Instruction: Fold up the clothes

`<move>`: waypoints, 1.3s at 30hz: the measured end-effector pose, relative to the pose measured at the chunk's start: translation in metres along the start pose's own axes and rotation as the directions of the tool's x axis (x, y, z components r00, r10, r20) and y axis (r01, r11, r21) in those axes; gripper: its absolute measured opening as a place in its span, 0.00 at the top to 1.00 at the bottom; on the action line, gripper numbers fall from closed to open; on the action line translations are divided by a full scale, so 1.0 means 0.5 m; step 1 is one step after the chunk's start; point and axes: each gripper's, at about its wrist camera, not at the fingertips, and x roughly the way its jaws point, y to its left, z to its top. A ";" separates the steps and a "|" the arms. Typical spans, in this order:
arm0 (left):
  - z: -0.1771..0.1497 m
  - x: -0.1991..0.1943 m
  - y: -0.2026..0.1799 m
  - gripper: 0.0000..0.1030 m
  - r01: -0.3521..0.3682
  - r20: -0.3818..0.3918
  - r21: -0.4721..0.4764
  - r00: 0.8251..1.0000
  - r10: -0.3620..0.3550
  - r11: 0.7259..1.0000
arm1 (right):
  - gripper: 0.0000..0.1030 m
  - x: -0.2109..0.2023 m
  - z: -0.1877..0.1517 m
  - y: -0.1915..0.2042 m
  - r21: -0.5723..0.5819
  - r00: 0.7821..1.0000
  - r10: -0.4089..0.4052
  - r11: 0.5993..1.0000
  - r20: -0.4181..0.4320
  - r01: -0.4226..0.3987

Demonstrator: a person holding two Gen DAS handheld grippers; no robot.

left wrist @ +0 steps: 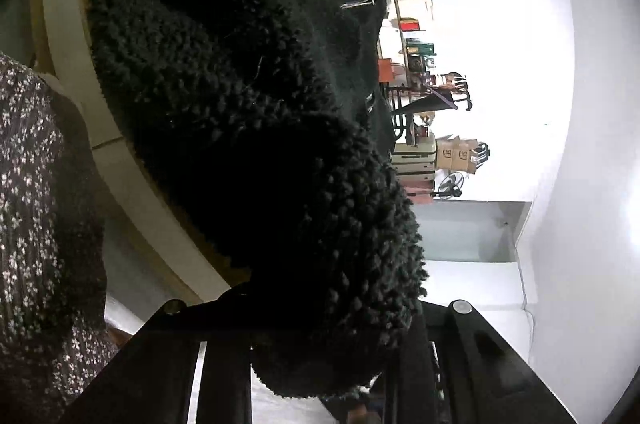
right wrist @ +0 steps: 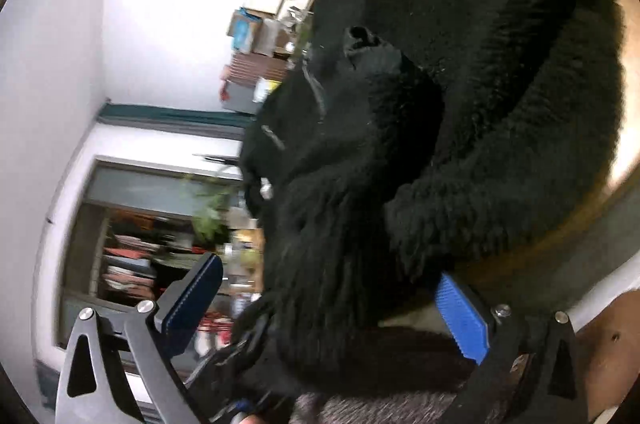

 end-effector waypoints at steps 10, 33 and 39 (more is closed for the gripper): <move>-0.004 0.005 -0.009 0.82 -0.051 0.008 0.057 0.999 0.050 0.997 | 0.66 0.030 -0.018 -0.100 0.189 0.993 0.097 0.978 -0.068 -0.083; 0.036 -0.083 -0.209 0.83 0.030 0.032 0.306 0.999 -0.042 0.951 | 0.70 -0.039 -0.058 0.135 -0.212 0.986 0.128 0.966 -0.104 -0.147; 0.152 0.121 -0.452 0.83 -0.073 0.079 0.518 0.996 0.037 0.852 | 0.69 0.027 0.130 0.278 -0.353 0.991 0.131 0.927 -0.004 -0.124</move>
